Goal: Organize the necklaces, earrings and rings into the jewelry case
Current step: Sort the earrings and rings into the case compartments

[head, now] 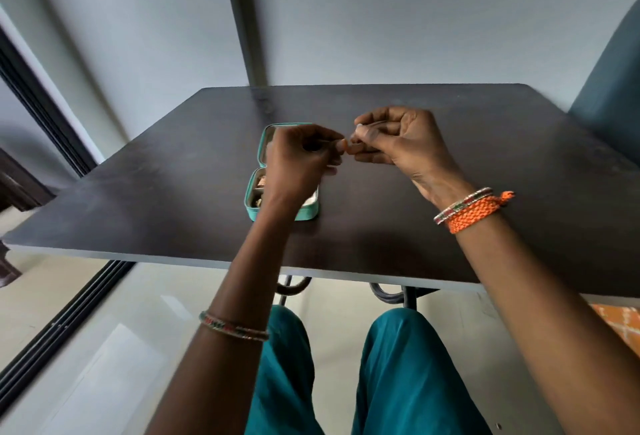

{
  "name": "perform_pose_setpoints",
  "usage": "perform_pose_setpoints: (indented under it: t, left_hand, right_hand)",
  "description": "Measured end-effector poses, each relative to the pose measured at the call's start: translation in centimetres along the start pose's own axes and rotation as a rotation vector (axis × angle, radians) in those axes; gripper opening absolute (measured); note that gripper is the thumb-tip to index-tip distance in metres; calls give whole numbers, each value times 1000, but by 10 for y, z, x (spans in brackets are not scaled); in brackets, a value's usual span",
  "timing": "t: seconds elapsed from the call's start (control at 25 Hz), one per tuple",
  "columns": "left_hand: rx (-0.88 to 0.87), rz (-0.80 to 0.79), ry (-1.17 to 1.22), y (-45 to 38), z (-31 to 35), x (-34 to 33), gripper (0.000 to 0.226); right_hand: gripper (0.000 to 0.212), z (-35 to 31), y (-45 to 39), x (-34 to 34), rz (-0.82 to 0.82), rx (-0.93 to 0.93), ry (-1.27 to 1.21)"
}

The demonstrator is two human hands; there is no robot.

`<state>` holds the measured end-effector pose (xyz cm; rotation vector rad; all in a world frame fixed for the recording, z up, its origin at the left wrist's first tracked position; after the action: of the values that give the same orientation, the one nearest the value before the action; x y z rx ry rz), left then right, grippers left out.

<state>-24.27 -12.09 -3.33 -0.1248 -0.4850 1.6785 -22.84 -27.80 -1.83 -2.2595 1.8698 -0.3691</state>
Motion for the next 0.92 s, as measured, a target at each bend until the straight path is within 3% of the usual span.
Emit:
perform_pose_setpoints:
  t: [0.16, 0.32, 0.68, 0.92]
  left_hand:
    - [116, -7, -490, -10, -12, 46, 5]
    - [212, -11, -716, -14, -28, 59, 12]
    - [127, 120, -972, -5, -24, 39, 16]
    - [250, 67, -929, -5, -31, 42, 19]
  right_hand:
    - [8, 17, -19, -39, -39, 41, 190]
    - [15, 33, -25, -53, -109, -4, 144]
    - [14, 37, -38, -59, -4, -6, 270]
    - [9, 32, -37, -73, -62, 45, 419]
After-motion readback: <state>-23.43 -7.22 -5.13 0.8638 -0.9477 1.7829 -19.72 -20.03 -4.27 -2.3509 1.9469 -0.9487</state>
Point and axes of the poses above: each hand's wrist, its own y-axis away from the middle knuckle, its own x-axis out of the back of the hand, z = x × y, the point moved 2 cm from there along -y, towards the middle knuckle, and after that the axes turned 2 degrees about -z, right-handed, at the moved point
